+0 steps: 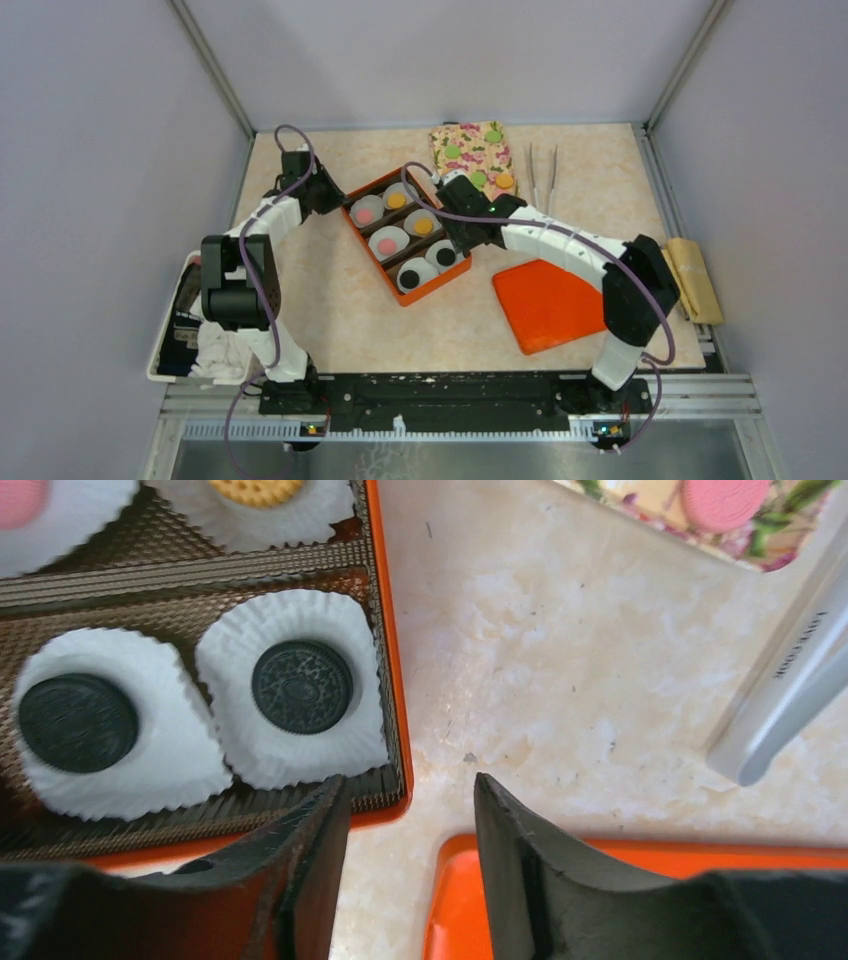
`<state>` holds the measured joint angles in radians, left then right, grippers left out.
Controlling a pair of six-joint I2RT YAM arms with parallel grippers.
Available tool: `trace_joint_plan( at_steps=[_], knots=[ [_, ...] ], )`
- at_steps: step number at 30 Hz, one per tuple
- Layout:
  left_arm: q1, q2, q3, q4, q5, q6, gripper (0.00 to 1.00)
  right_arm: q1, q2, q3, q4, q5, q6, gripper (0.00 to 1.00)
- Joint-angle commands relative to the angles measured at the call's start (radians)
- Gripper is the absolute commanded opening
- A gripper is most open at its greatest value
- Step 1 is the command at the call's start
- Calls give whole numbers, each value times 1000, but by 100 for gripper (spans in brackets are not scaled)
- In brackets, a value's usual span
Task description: Pack the cookies
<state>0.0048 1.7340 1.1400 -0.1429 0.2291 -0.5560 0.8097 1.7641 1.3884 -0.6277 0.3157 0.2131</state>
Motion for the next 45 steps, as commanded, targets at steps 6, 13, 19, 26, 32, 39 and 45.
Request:
trace_joint_plan(
  at_steps=[6,13,19,26,32,39,45],
  knots=[
    [-1,51,-9,14,-64,40,13,95,-148,-22,9,-68,47,25],
    [-31,60,-51,-16,-70,44,7,162,-155,-89,36,-142,103,1],
    [-66,-98,-143,-78,-142,33,7,164,-101,-105,41,-84,114,0],
    [-91,-230,-264,-110,-118,28,7,93,15,-57,99,-82,95,0],
    [-98,-326,-369,-110,-96,30,7,41,103,5,116,-92,87,0],
    [-109,-356,-431,-83,-39,19,7,7,135,69,103,-76,66,0],
    [-137,-382,-452,-73,38,-15,7,-37,221,188,83,-61,39,0]
  ],
)
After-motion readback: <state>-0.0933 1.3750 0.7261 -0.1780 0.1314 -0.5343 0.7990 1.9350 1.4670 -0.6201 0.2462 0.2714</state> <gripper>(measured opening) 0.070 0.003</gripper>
